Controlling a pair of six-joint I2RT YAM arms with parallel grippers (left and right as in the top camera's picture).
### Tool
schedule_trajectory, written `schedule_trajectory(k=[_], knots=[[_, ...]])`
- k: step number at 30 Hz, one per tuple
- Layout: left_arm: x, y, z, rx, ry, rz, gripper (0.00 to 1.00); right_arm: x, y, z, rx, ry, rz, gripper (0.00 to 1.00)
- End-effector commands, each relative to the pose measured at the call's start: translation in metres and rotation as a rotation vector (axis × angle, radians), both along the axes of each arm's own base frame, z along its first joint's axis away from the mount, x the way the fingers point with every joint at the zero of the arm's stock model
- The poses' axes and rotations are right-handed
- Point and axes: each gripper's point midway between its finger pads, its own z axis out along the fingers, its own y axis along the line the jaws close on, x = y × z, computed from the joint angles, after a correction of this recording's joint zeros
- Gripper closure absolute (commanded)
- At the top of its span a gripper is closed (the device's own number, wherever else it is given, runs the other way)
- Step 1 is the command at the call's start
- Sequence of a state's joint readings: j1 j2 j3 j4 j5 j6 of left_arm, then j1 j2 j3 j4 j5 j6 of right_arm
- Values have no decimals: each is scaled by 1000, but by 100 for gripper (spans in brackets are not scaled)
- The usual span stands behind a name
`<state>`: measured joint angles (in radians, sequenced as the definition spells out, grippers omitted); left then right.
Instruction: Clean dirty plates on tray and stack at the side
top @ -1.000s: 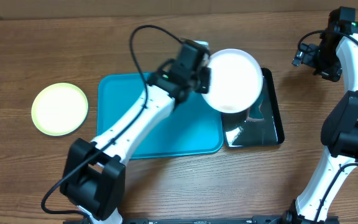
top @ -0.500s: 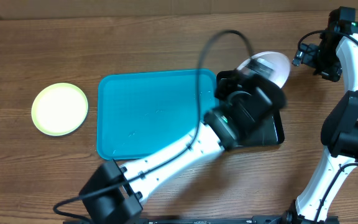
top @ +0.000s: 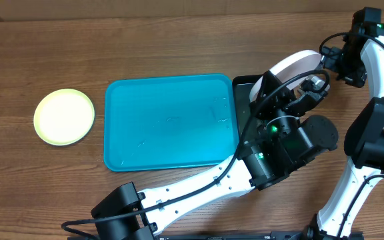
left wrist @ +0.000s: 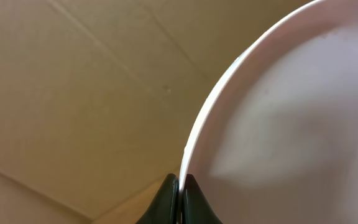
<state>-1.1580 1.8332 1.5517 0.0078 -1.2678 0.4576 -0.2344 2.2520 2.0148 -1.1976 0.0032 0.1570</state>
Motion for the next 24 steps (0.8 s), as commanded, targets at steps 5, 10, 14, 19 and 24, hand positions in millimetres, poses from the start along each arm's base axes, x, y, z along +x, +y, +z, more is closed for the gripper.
schedule_trajectory(k=[5,10,14,19,24], knots=[[5,15,11,-76,-24,66,96,5,-2,22,-8,-55,-5,0],[10,23,-14,-165,29,76,96,5,-2,22,-8,-55,-5,0],[17,21,-63,-275,233,1,96,5,-2,23,-8,-55,-5,0],[25,23,-123,-528,594,-43,96,5,-2,22,-8,-55,-5,0],[46,39,-144,-776,866,-86,96,5,-2,22,-8,-55,-5,0]])
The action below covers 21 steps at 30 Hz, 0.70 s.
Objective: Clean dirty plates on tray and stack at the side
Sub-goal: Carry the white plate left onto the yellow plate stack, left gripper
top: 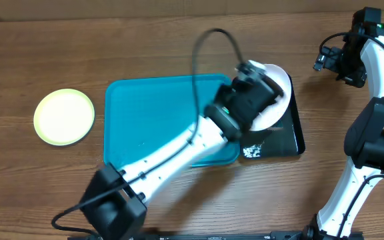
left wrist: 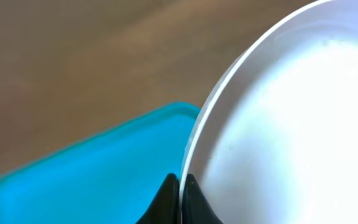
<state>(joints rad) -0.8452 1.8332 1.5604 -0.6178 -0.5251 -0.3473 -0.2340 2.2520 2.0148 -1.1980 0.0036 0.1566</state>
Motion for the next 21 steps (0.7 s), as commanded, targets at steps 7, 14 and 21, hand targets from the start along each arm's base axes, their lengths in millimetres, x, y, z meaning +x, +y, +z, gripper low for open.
schedule_trajectory(k=[7,14,21], knots=[[32,55,-3,-725,532,5,96,5,-2,23,-7,-55,-6,0],[54,208,-17,-852,601,355,96,5,-2,23,-8,-55,-6,0],[24,375,-42,-835,571,822,96,5,-2,23,-7,-55,-6,0]])
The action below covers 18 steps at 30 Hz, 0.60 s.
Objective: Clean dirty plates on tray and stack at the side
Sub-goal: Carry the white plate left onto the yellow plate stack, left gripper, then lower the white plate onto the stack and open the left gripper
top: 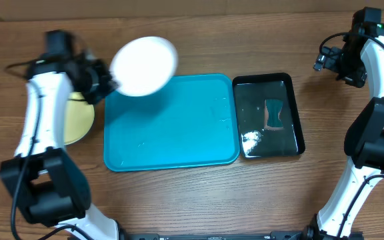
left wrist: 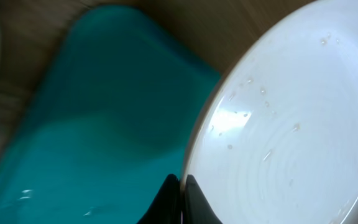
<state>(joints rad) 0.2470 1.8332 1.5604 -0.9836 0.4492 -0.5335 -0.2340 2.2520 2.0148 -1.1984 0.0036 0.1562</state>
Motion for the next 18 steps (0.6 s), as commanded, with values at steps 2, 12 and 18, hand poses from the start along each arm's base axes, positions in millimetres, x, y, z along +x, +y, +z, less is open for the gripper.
schedule_trajectory(k=[2,12,18], knots=[[-30,84,-3,54,80,211,96,5,-2,23,-7,-56,-6,0],[-130,213,-20,250,321,552,96,5,-2,23,-8,-56,-6,0],[-134,227,-19,290,315,582,96,5,-2,23,-8,-56,-6,0]])
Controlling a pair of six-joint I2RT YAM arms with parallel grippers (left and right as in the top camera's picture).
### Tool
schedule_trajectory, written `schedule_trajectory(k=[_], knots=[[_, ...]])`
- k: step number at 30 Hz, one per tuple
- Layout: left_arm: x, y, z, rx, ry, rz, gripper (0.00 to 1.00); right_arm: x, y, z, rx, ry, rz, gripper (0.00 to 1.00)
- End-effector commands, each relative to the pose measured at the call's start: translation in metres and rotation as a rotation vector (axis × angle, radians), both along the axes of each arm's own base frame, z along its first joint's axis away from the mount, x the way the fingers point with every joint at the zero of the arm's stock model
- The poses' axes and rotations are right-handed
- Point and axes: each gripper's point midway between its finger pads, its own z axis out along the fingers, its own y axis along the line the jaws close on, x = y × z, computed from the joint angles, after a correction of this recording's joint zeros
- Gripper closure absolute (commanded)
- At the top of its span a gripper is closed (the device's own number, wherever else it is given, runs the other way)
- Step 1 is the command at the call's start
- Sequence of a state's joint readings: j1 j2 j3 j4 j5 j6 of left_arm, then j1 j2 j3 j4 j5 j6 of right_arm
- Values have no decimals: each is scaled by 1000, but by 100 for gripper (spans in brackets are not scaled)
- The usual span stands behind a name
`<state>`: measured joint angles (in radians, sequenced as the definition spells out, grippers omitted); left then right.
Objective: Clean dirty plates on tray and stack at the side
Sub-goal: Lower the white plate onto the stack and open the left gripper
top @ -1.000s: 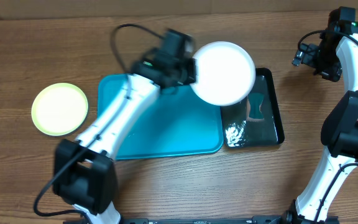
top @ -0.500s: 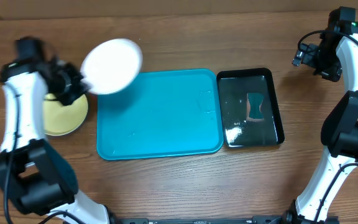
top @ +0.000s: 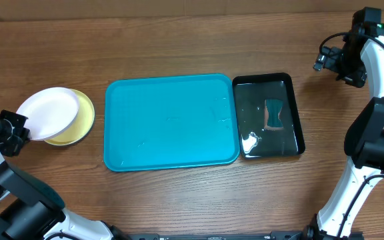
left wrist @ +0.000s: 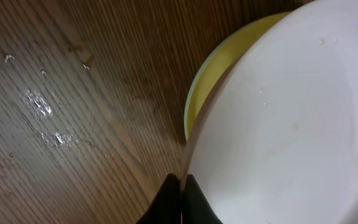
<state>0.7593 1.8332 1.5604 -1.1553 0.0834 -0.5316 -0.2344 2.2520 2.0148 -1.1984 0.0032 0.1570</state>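
A white plate (top: pixel 47 113) lies tilted over the yellow plate (top: pixel 80 127) at the left of the table, covering most of it. My left gripper (top: pixel 19 125) is shut on the white plate's left rim. In the left wrist view the black fingers (left wrist: pixel 169 200) pinch the white plate (left wrist: pixel 291 124) at its edge, and the yellow plate (left wrist: pixel 229 59) shows as a crescent beneath it. The teal tray (top: pixel 172 120) carries no plates. My right gripper (top: pixel 323 61) hangs at the far right, away from everything; its jaws are too small to read.
A black basin (top: pixel 292 113) of water with a sponge (top: pixel 273 113) in it stands right of the tray. Water drops (left wrist: pixel 42 106) lie on the wood left of the plates. The right arm stands along the table's right edge.
My left gripper, still shut on the white plate, has moved from above the tray's far left corner to the left and down. The plate now rests over the yellow plate.
The white plate was held on edge over the black basin. Then it was at the tray's right end, then above the tray's far left corner, and now it sits over the yellow plate. The right arm has stayed still.
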Motion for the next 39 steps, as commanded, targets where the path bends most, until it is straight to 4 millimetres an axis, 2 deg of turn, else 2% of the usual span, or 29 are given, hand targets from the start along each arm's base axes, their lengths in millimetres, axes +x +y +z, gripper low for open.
schedule_trajectory(k=[1,20,35,36,37,38,39], knots=[[3,6,6,55,6,-18,96,5,-2,23,-8,-56,-5,0],[11,5,6,163,69,-68,96,5,-2,23,-8,-56,-5,0],[15,-6,-30,117,31,-80,96,5,-2,23,-8,-56,-5,0],[15,-6,-31,118,31,-80,93,5,-2,23,-8,-56,-5,0],[16,-5,-31,118,30,-81,86,5,-2,23,-8,-56,-5,0],[16,-6,-31,117,29,-81,70,5,-2,23,-8,-56,-5,0],[17,-7,-31,110,23,-90,42,5,-2,23,-8,-56,-5,0]])
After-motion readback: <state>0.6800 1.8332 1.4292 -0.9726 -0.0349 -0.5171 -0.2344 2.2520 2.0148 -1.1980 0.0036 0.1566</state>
